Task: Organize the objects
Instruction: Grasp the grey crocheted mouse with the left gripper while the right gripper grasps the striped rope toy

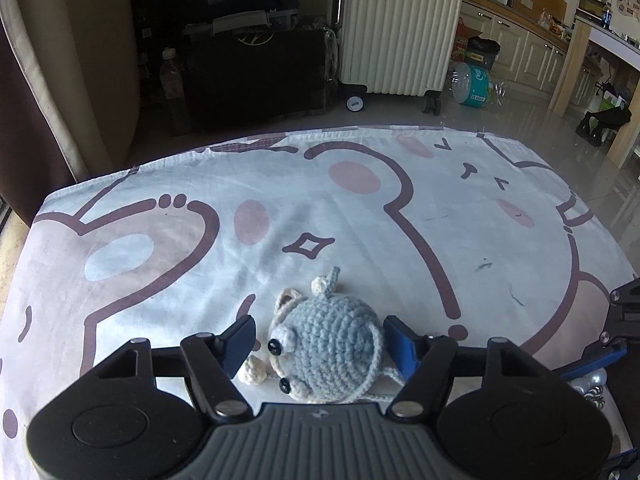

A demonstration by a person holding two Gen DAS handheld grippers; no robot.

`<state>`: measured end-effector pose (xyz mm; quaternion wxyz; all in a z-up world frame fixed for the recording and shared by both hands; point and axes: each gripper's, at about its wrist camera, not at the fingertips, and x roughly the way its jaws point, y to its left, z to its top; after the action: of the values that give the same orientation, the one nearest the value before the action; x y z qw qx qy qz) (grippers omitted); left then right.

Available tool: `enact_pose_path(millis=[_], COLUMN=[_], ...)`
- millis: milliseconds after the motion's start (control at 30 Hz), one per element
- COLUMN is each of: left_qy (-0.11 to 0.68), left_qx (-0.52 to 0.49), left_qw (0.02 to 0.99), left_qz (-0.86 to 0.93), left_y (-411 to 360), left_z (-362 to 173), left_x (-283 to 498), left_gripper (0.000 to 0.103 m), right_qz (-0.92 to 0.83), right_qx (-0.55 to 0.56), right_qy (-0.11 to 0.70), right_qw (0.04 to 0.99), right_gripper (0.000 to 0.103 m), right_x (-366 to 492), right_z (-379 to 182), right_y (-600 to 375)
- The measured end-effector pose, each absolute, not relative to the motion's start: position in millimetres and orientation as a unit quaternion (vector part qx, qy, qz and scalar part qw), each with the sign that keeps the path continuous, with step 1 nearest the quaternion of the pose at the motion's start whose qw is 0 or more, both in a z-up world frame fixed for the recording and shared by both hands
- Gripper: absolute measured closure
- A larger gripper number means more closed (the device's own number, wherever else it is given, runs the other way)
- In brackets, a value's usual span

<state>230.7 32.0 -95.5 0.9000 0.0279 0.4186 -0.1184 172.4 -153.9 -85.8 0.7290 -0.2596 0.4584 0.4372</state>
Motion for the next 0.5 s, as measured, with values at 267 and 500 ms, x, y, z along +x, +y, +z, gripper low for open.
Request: enact_pose_path(millis=[267, 500], left_qy=[0.434, 0.441], left_qx=[0.036, 0.019], left_qw=[0.892, 0.892], left_qz=[-0.119, -0.104], left_y=[33.2, 38.1], left_z=[-95.7, -85.7], left_x=[228.8, 215.5], left_gripper=[0.049, 0.05], right_qz=[0.42, 0.389], right_qx=[-0.241, -0.213], right_qy=[0.461, 0.462], right_qw=[0.744, 0.768], right_gripper=[0.042, 0.043], right_x=[167.2, 156.8], right_z=[-83.7, -74.2], right_y=[-155.1, -156.4])
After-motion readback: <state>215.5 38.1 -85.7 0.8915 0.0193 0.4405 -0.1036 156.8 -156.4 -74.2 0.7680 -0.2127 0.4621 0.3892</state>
